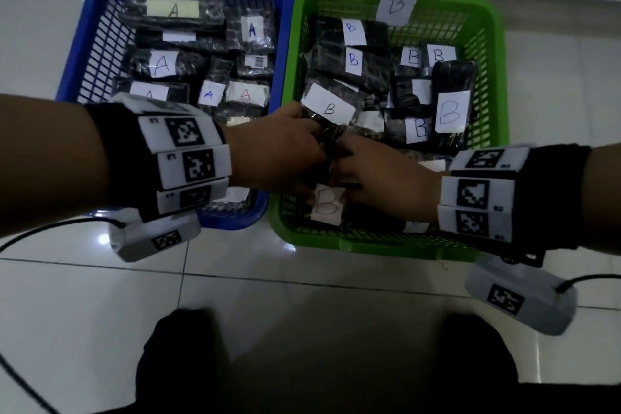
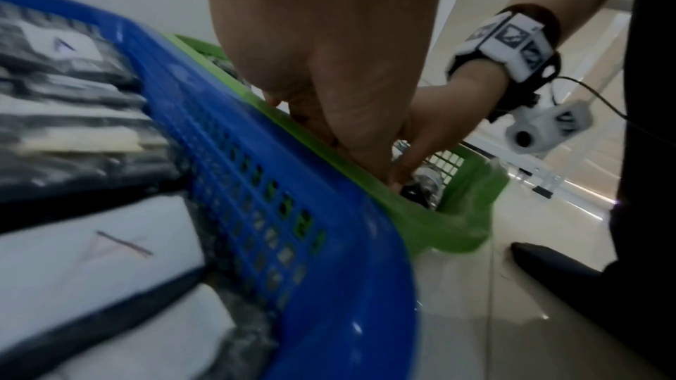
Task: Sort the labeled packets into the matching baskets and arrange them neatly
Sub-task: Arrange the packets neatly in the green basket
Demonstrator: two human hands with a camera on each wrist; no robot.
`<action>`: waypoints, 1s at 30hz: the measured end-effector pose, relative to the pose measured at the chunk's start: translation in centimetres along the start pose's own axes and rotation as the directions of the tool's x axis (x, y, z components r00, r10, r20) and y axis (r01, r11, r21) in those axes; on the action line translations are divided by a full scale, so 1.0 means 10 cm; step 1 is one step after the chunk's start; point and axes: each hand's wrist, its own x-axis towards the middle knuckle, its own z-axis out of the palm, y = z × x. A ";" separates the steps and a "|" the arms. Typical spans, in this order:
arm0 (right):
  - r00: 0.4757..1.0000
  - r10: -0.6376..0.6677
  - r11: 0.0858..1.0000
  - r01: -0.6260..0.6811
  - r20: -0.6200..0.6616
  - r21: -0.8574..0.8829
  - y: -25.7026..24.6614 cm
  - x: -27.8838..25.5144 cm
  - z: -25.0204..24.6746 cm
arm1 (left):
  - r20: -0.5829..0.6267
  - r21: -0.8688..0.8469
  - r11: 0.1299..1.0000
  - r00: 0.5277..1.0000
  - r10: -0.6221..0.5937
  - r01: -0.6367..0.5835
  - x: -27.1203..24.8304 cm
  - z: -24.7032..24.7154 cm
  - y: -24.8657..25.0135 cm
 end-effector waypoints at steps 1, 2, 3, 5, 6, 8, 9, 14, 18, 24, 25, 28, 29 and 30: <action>1.000 -0.002 0.999 0.002 0.021 -0.038 0.01 0.00 0.00 | 0.021 0.003 1.000 1.000 -0.004 0.004 0.02 0.00 0.04; 0.999 0.001 0.998 0.002 0.045 -0.063 0.02 0.00 0.00 | 0.039 -0.009 1.000 0.999 -0.013 0.013 0.04 0.01 0.08; 0.998 -0.005 0.997 0.010 0.064 -0.080 0.04 0.00 -0.01 | 0.055 -0.027 0.999 0.998 -0.026 0.028 0.06 0.01 0.12; 0.997 -0.033 0.994 0.040 0.070 -0.100 0.07 0.01 -0.02 | 0.070 -0.063 0.996 0.996 -0.061 0.065 0.09 0.02 0.17; 0.997 -0.046 0.993 0.052 0.065 -0.104 0.09 0.02 -0.01 | 0.064 -0.065 0.995 0.995 -0.077 0.081 0.10 0.02 0.18; 0.996 -0.067 0.991 0.074 0.067 -0.108 0.10 0.04 -0.01 | 0.042 -0.054 0.993 0.994 -0.101 0.103 0.11 0.03 0.21; 0.995 -0.074 0.991 0.081 0.067 -0.104 0.12 0.05 -0.02 | 0.032 -0.053 0.992 0.993 -0.112 0.113 0.12 0.04 0.23; 0.993 -0.115 0.988 0.112 -0.019 -0.103 0.24 0.03 -0.19 | -0.003 -0.014 0.985 0.985 -0.171 0.171 0.15 0.09 0.31; 0.986 -0.166 0.972 0.166 0.011 -0.165 0.34 -0.03 -0.23 | -0.003 0.041 0.989 0.990 -0.141 0.141 0.18 0.07 0.27; 0.926 -0.368 0.852 0.373 0.086 -0.368 0.38 -0.17 -0.22 | -0.043 0.169 0.986 0.999 0.016 -0.009 0.22 0.05 0.22; 0.910 -0.403 0.821 0.405 0.095 -0.403 0.40 -0.17 -0.20 | -0.045 0.161 0.987 0.999 0.031 -0.023 0.22 0.04 0.21; 0.891 -0.451 0.804 0.432 0.055 -0.409 0.43 -0.17 -0.15 | -0.174 0.095 0.991 0.982 -0.073 0.091 0.23 -0.05 0.13; 0.894 -0.449 0.819 0.409 -0.005 -0.403 0.44 -0.17 -0.16 | -0.232 0.076 0.989 0.967 -0.108 0.129 0.22 -0.12 0.07; 0.901 -0.424 0.843 0.355 -0.093 -0.404 0.44 -0.16 -0.20 | -0.288 0.026 0.989 0.948 -0.134 0.147 0.19 -0.21 0.00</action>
